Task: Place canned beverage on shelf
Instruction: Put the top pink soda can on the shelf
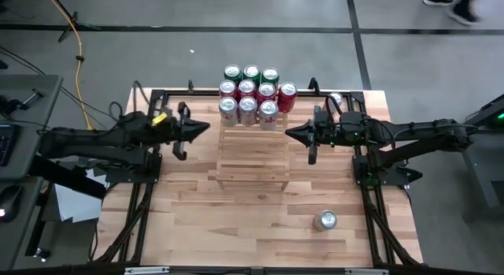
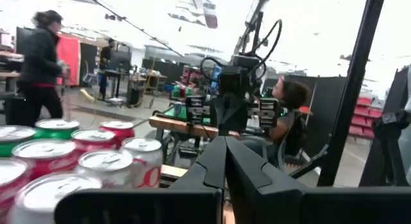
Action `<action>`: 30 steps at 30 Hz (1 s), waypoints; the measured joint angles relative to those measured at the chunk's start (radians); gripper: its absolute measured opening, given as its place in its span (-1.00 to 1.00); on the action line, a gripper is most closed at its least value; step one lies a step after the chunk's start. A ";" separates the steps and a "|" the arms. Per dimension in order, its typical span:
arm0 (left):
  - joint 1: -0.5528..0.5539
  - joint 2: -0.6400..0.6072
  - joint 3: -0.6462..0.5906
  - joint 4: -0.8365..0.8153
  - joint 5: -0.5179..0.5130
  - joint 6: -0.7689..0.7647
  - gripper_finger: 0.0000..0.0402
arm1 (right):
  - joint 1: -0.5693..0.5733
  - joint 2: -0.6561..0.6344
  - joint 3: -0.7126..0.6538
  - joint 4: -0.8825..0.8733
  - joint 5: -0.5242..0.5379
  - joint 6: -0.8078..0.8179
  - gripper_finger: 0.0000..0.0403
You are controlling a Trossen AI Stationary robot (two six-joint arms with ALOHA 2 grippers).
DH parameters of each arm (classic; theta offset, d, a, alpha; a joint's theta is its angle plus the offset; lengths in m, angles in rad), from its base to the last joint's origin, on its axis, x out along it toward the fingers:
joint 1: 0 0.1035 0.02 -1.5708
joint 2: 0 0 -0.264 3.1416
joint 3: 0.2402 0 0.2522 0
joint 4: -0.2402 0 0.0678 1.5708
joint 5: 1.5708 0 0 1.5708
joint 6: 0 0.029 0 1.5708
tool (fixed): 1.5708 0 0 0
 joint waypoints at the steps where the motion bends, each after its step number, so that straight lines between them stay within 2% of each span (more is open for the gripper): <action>1: 0.007 -0.032 -0.013 -0.015 0.002 -0.008 -1.00 | 0.000 0.000 0.000 -0.001 0.000 0.000 -1.00; 5: 0.020 -0.142 -0.053 -0.047 -0.001 -0.039 -1.00 | 0.000 0.000 0.000 -0.008 0.000 0.000 -1.00; 9: 0.021 -0.197 -0.060 -0.068 -0.002 -0.046 -1.00 | 0.000 0.000 0.000 -0.007 0.000 0.000 -1.00; 30: 0.021 -0.202 -0.060 -0.092 -0.001 -0.044 -1.00 | -0.005 0.000 0.000 -0.006 0.000 0.000 -1.00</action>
